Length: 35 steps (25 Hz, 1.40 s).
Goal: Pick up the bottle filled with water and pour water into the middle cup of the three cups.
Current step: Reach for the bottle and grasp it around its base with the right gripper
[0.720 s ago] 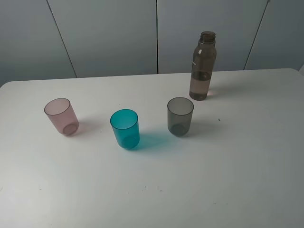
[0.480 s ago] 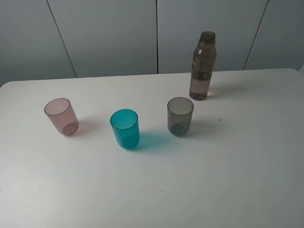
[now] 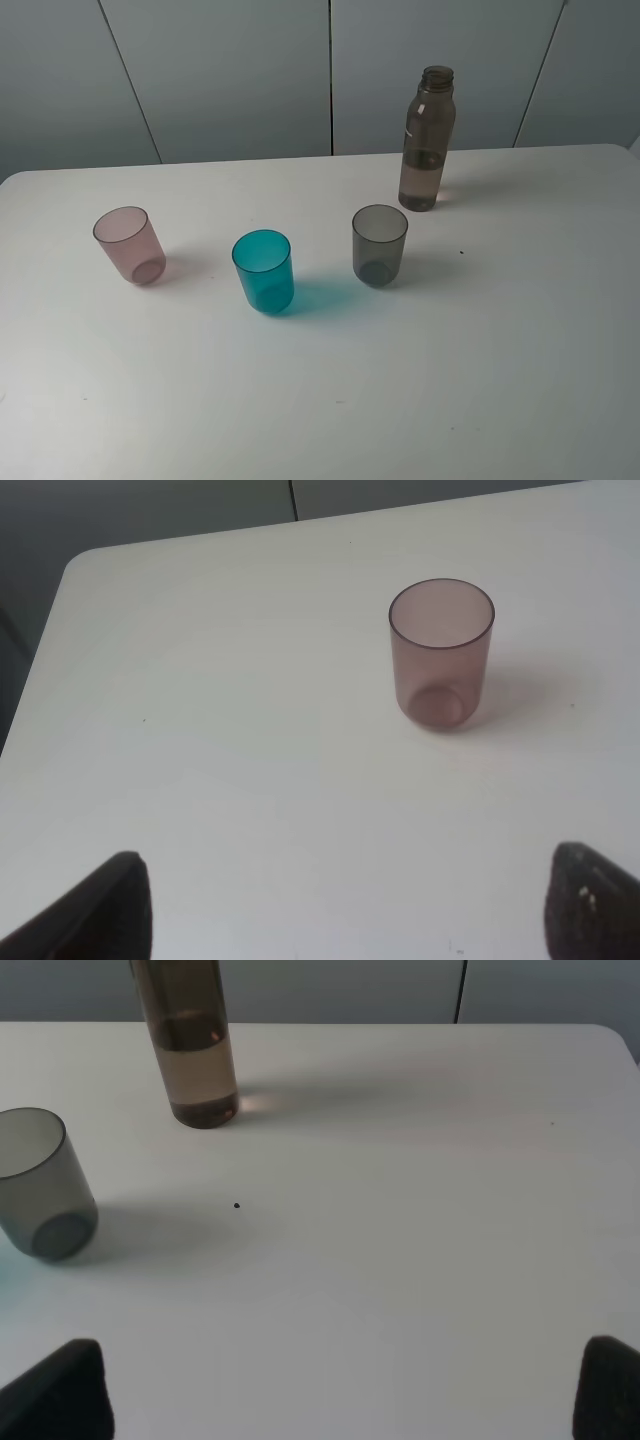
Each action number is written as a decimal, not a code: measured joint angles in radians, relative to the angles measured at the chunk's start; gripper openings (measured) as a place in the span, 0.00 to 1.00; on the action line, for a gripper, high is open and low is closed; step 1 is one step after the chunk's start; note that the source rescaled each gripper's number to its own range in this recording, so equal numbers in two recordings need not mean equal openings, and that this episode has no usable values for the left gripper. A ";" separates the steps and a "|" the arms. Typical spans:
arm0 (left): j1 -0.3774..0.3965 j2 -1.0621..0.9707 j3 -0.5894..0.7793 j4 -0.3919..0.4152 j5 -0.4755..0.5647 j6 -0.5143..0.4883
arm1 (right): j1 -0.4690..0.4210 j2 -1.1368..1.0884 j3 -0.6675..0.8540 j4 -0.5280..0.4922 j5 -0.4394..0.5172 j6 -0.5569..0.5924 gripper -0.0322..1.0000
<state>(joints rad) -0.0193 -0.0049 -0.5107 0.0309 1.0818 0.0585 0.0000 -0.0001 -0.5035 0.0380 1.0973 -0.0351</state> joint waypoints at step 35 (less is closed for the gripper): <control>0.000 0.000 0.000 0.000 0.000 0.000 | 0.000 0.387 -0.167 0.056 -0.169 -0.010 1.00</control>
<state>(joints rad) -0.0193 -0.0049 -0.5107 0.0309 1.0818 0.0585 0.0000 0.3866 -0.6707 0.0939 0.9282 -0.0453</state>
